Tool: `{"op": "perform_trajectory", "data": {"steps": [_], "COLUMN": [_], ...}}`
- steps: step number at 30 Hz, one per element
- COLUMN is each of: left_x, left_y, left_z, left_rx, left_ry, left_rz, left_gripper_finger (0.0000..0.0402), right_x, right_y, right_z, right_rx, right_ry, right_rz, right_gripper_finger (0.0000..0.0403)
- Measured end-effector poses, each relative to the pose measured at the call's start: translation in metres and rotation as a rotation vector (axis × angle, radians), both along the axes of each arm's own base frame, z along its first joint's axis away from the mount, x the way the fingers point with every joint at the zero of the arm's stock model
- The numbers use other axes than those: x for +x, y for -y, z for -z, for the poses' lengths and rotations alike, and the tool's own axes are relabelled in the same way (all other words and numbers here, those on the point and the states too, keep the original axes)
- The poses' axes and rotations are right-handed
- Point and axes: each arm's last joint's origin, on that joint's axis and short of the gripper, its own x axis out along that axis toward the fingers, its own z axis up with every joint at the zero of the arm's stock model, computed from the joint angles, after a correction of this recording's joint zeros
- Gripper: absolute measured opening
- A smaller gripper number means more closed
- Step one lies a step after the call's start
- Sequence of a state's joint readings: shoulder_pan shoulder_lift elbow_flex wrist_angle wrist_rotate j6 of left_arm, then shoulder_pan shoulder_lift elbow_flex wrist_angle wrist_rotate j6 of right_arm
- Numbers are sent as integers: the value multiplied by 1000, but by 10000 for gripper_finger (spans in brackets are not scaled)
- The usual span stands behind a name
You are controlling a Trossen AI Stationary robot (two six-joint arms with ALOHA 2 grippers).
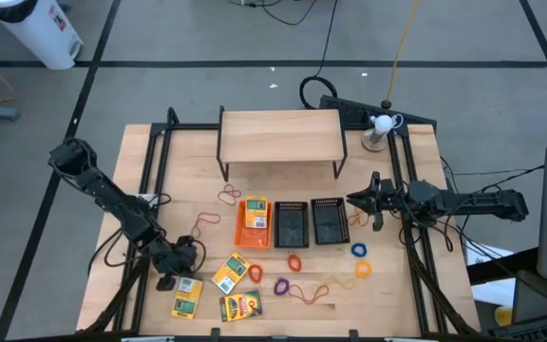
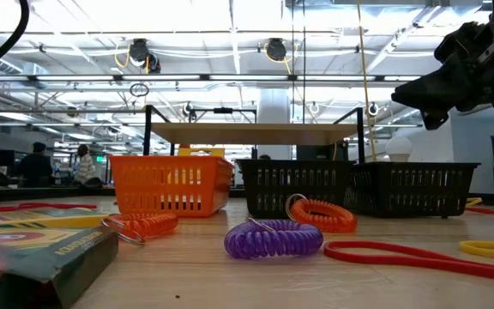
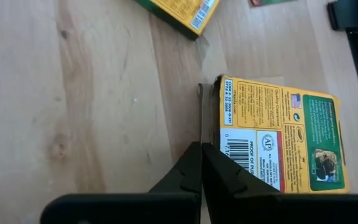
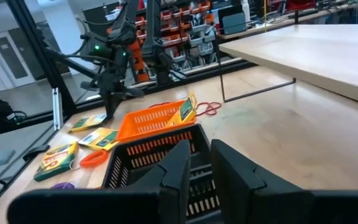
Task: Pick & Place Office Desk Supplies
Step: Put the yellow crayon box into the orange bin
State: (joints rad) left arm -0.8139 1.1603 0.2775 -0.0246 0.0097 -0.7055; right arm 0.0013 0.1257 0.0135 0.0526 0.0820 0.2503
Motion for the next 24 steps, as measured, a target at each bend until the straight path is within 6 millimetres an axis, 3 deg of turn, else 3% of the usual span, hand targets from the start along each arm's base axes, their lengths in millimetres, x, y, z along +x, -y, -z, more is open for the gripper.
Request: {"op": "perform_trajectory", "data": {"steps": [11, 18, 24], "left_x": [12, 28, 38], "left_y": [4, 9, 4], "left_z": [-14, -47, -88], "left_rx": [32, 100, 233], "left_ry": [120, 207, 288], "left_rz": [11, 86, 36], "left_gripper_finger": [1, 1, 1], "right_x": [0, 0, 0], "right_y": [0, 0, 0], "right_z": [-2, -2, -3], "right_rx": [-9, -12, -28], "right_ry": [18, 23, 32], "right_rz": [3, 2, 3], "right_gripper_finger": [59, 59, 59]}}
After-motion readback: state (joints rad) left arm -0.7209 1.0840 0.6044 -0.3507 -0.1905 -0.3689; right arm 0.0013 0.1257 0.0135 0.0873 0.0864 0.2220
